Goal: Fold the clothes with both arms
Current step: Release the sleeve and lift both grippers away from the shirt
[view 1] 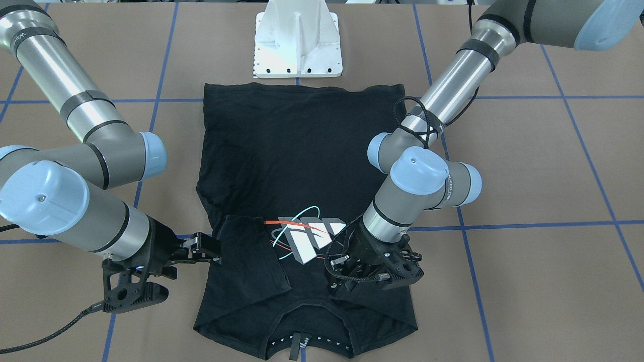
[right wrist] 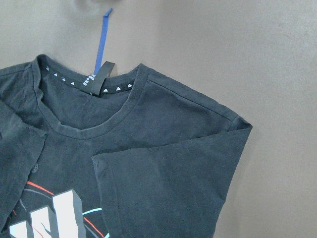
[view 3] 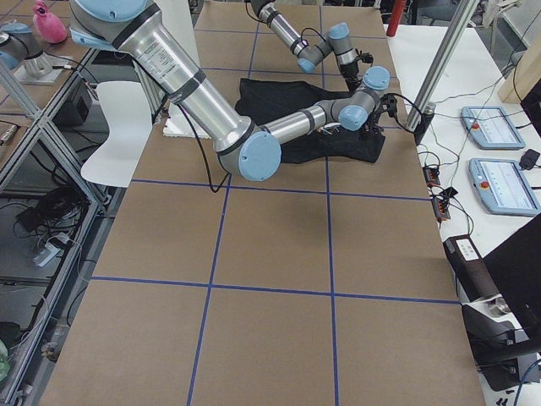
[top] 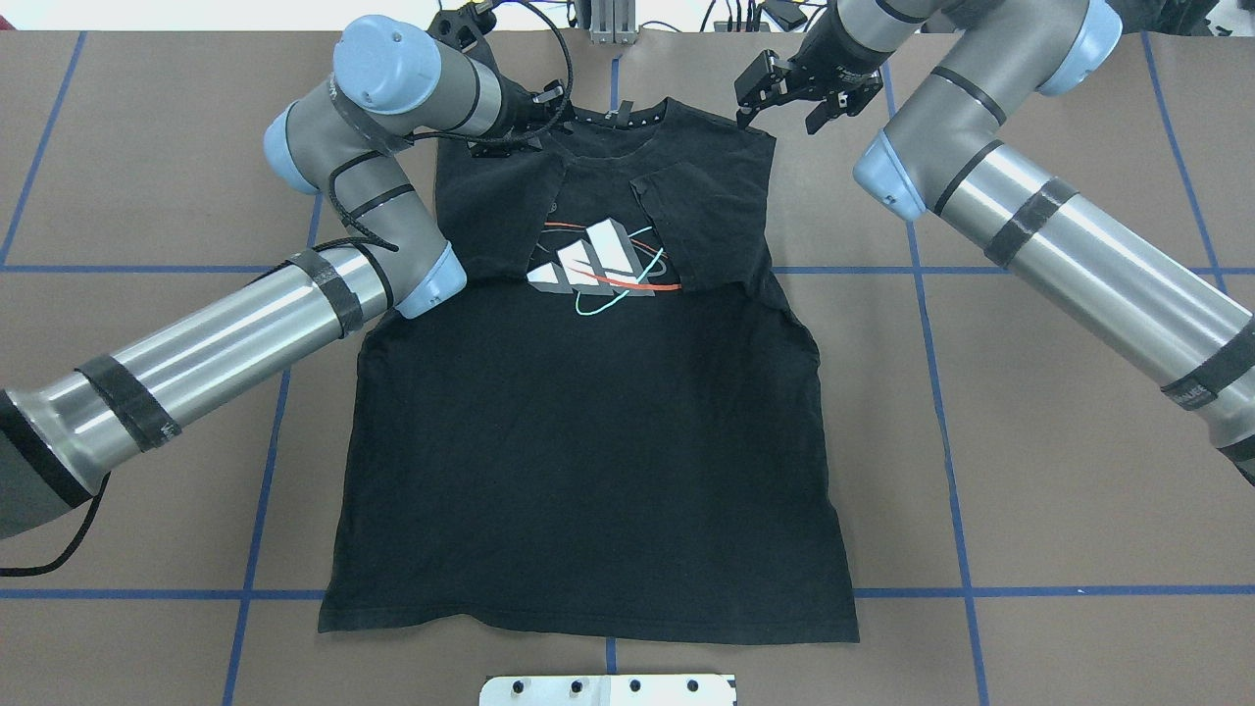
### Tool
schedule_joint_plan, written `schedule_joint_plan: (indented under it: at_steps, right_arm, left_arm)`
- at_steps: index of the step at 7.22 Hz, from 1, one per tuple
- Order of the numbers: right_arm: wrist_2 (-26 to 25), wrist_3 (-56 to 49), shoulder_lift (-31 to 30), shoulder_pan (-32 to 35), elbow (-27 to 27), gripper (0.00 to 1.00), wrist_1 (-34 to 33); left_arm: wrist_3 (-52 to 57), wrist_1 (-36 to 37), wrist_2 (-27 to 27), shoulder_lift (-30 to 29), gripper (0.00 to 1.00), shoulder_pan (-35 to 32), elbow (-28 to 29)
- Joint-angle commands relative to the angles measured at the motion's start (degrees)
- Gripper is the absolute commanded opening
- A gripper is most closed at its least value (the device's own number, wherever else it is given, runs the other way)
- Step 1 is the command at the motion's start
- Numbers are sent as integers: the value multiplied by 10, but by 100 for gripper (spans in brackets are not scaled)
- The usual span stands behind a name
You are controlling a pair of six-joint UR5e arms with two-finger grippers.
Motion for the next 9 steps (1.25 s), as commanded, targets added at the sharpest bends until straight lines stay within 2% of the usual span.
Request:
schedule_joint_plan:
  at_steps: [1,2,3,5,7,9]
  right_arm:
    - [15,8,2,0,0,99,-3]
    - [39,10,1,1,7,99,-6]
    - [42,27,-15,1,24,99,-7]
    - [57,63,-67,1,74,99,-8]
    - [57,121,-110,1,117,99,-7]
    - [35,129,-190,-28,191,100,-7]
  left_arm:
    - [3,1,-6,4,100,-3,-24]
    - [4,15,-21,22,100,-4,-60]
    - [4,51,-62,58,100,-6,-123]
    - [6,90,-88,155,100,-13,-251]
    - [17,147,-110,249,100,-25,-378]
    - [79,206,-120,364,100,-25,-519]
